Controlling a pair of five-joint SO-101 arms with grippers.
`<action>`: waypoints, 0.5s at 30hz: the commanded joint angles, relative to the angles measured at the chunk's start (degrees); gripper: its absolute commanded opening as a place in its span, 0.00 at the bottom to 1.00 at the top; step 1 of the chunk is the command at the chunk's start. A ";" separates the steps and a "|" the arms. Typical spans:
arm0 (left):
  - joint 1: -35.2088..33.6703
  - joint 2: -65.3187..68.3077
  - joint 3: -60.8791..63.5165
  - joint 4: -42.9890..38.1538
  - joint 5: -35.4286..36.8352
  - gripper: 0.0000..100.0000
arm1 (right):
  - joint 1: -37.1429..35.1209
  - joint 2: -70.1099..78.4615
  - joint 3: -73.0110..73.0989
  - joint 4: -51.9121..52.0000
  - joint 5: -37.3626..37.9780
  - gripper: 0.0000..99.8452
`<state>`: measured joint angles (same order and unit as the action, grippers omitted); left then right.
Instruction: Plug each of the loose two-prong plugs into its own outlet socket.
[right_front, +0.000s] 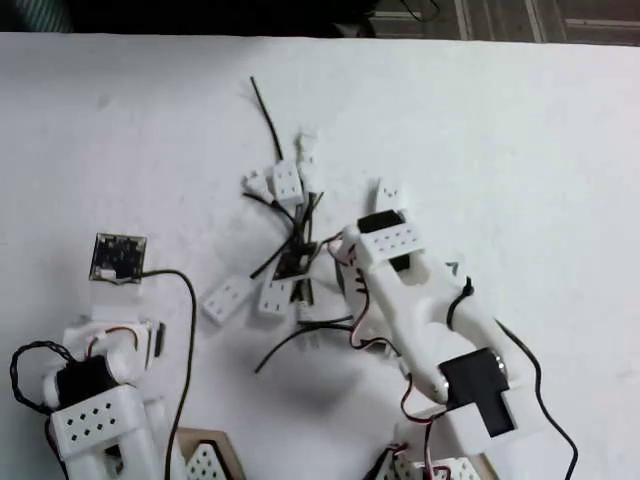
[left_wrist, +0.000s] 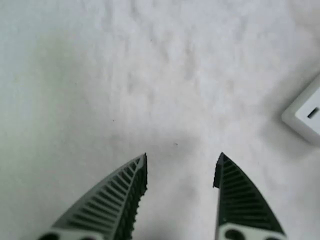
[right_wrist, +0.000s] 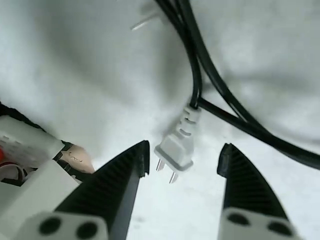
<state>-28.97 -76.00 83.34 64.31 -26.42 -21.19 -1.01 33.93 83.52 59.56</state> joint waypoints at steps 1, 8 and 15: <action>-0.31 -0.75 -0.09 -0.97 -0.53 0.23 | 0.40 -0.04 -1.67 -0.40 -0.18 0.22; -0.31 -0.75 -0.09 -0.97 -0.53 0.23 | 0.31 9.71 -2.02 -4.26 -0.44 0.18; -0.31 -0.75 -0.09 -0.97 -0.53 0.23 | 0.48 13.58 -5.54 -4.00 -0.53 0.02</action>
<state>-28.97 -76.00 83.43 64.31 -26.42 -20.84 12.09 28.92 80.09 59.47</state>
